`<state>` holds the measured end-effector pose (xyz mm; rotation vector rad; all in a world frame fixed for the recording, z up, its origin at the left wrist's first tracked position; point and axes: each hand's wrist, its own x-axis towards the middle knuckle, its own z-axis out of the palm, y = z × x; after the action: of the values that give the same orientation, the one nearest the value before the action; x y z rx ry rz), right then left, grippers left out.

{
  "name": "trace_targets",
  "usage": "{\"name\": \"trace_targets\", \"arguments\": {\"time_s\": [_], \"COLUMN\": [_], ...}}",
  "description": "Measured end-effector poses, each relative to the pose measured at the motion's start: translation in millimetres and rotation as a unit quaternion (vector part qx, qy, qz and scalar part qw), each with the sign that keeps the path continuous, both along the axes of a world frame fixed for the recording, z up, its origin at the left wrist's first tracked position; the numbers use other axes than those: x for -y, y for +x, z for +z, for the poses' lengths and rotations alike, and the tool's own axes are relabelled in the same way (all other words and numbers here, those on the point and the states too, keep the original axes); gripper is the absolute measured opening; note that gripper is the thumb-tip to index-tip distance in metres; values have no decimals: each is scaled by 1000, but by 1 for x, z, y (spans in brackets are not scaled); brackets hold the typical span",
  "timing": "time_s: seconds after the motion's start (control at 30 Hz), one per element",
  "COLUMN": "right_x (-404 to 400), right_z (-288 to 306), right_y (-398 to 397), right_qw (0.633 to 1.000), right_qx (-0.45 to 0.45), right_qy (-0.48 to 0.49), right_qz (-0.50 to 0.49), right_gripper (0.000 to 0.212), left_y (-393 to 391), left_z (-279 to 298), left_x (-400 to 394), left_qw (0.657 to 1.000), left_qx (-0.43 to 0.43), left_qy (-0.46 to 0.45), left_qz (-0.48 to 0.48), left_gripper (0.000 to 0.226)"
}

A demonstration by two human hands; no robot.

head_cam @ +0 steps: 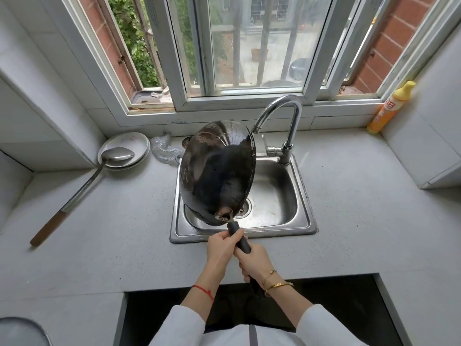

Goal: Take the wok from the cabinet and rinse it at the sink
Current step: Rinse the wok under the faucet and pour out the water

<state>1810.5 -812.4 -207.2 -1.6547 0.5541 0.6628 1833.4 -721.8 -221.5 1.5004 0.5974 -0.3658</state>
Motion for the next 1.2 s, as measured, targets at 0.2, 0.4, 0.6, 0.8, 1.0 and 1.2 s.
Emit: {"name": "trace_targets", "arguments": {"time_s": [0.2, 0.4, 0.6, 0.8, 1.0, 1.2], "right_x": [-3, 3, 20, 27, 23, 19], "right_z": [5, 4, -2, -7, -4, 0], "right_y": [9, 7, 4, 2, -2, 2], "right_qw": [993, 975, 957, 949, 967, 990], "right_qx": [83, 158, 184, 184, 145, 80], "right_qy": [-86, -156, -222, -251, -188, -55], "right_qz": [15, 0, -39, -59, -93, -98], "right_gripper": [24, 28, 14, 12, 12, 10], "left_y": [13, 18, 21, 24, 22, 24], "left_z": [4, 8, 5, -2, -8, -7], "left_x": [0, 9, 20, 28, 21, 8], "left_qw": [997, 989, 989, 982, 971, 960], "left_qx": [2, 2, 13, 14, 33, 18], "left_qy": [-75, -144, -124, -146, -194, -223], "left_qz": [0, -32, -85, -116, -138, -170], "left_gripper": [14, 18, 37, 28, 33, 33]}}
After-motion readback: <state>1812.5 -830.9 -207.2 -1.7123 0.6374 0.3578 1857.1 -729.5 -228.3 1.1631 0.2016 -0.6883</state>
